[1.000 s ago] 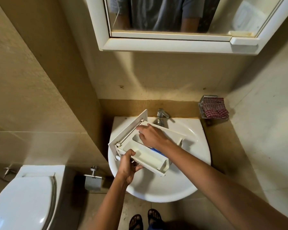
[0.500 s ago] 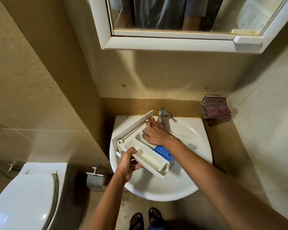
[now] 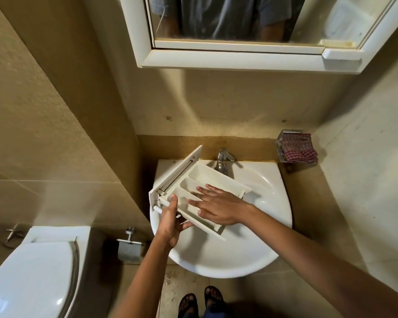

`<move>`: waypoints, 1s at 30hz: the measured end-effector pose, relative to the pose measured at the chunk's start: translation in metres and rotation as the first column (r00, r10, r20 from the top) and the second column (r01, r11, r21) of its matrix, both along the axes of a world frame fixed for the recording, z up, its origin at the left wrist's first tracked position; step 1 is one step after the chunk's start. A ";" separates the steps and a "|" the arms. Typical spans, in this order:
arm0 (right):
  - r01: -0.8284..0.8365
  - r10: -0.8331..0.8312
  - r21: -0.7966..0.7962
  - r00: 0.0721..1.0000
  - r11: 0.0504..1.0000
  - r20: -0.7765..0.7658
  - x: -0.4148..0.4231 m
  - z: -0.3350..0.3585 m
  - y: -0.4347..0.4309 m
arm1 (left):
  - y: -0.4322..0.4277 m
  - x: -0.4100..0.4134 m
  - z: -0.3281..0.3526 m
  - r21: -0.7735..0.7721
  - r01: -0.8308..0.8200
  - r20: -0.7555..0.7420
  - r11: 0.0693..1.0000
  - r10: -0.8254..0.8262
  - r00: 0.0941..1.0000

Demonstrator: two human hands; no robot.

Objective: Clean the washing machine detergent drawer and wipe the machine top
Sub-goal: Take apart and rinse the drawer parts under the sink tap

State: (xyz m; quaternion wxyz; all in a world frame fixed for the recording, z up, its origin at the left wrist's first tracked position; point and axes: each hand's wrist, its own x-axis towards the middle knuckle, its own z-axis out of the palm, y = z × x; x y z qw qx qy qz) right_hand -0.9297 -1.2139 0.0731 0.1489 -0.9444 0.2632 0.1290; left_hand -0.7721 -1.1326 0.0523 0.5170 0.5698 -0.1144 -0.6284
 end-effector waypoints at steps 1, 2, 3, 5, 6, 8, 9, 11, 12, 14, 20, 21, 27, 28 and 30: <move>0.031 -0.031 -0.033 0.999 0.999 -0.029 -0.003 -0.003 0.003 | -0.001 0.000 0.000 -0.009 0.017 0.011 1.000 -0.017 1.000; 0.063 -0.066 -0.056 0.997 0.996 -0.045 -0.002 -0.006 0.005 | -0.002 -0.001 0.000 -0.016 0.040 0.021 0.999 -0.040 0.999; 0.092 -0.095 -0.070 0.995 0.993 -0.040 0.001 -0.007 0.007 | -0.002 -0.002 0.000 -0.023 0.067 0.030 0.997 -0.066 0.997; 0.155 -0.154 -0.058 0.988 0.986 0.024 0.011 -0.009 0.009 | -0.004 -0.005 -0.002 -0.035 0.110 0.029 0.993 -0.109 0.994; 0.182 -0.180 -0.037 0.982 0.983 0.062 0.014 -0.009 0.008 | -0.004 -0.007 -0.002 -0.041 0.120 0.025 0.992 -0.119 0.993; 0.172 -0.167 -0.029 0.978 0.985 0.126 0.013 -0.007 0.003 | -0.004 -0.007 -0.004 -0.049 0.117 0.030 0.992 -0.116 0.993; 0.142 -0.137 -0.025 0.980 0.990 0.143 0.010 -0.006 0.002 | -0.004 -0.005 -0.005 -0.052 0.107 0.033 0.993 -0.105 0.994; 0.086 -0.085 0.004 0.979 0.996 0.185 -0.002 -0.004 0.000 | -0.005 -0.001 -0.008 -0.057 0.080 0.044 0.995 -0.077 0.996; 0.080 -0.081 0.012 0.974 0.997 0.210 -0.007 -0.005 -0.001 | -0.005 0.000 -0.008 -0.058 0.070 0.043 0.996 -0.067 0.997; 0.119 -0.120 0.018 0.958 0.993 0.262 -0.014 -0.001 0.001 | -0.006 0.001 -0.005 -0.064 0.065 0.029 0.996 -0.063 0.998; 0.259 -0.210 -0.167 0.941 0.951 0.264 0.003 -0.016 0.007 | -0.010 0.000 -0.001 -0.118 0.082 0.027 0.990 -0.080 0.996; 0.295 -0.250 -0.168 0.937 0.941 0.243 0.007 -0.019 0.009 | -0.011 0.000 -0.001 -0.119 0.071 0.043 0.990 -0.067 0.997; 0.257 -0.266 0.069 0.931 0.964 0.251 0.002 -0.013 0.006 | -0.008 0.010 -0.009 -0.110 0.024 0.163 0.994 -0.006 0.987; 0.234 -0.254 0.103 0.924 0.967 0.285 -0.003 -0.016 0.005 | -0.007 0.010 -0.008 -0.116 0.019 0.169 0.993 0.001 0.986; 0.186 -0.211 0.103 0.900 0.977 0.381 -0.013 -0.023 0.008 | -0.007 0.008 -0.005 -0.128 -0.006 0.171 0.992 0.028 0.985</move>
